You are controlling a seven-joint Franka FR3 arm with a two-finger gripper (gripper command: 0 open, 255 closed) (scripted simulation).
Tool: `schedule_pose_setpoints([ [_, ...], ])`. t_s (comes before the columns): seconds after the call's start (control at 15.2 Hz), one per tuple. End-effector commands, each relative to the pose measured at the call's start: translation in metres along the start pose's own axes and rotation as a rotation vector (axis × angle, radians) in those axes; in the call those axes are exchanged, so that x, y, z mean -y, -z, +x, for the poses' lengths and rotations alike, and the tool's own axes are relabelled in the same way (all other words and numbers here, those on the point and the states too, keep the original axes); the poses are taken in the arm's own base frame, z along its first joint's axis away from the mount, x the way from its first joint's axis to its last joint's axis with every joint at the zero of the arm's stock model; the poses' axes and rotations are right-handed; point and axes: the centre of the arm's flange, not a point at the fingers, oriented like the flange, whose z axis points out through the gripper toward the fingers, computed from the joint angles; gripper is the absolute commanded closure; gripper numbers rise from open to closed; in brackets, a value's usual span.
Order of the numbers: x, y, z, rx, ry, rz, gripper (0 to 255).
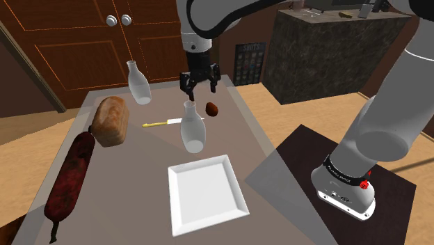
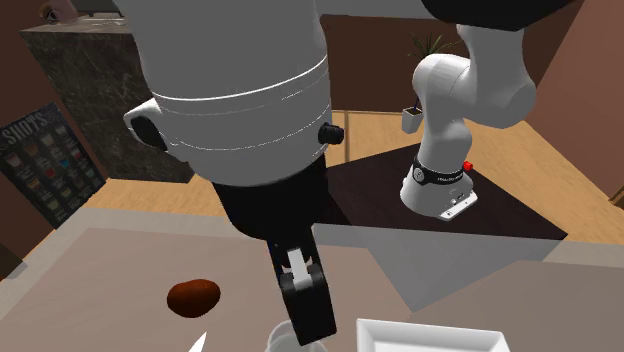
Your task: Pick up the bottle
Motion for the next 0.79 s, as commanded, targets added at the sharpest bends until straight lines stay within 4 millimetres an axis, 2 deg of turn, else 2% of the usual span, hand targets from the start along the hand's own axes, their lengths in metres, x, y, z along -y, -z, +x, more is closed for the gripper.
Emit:
schedule_pose_setpoints([
  [0.0,0.021,-0.006,0.013,-0.002,-0.004,0.005,0],
  [0.13,0.041,-0.011,0.028,-0.005,-0.007,0.009,0],
  [0.2,0.044,-0.012,0.031,-0.005,-0.008,0.010,0],
  [0.66,0.044,-0.052,0.036,-0.005,-0.008,0.010,0],
  [0.73,0.044,-0.052,0.036,-0.005,-0.008,0.010,0],
])
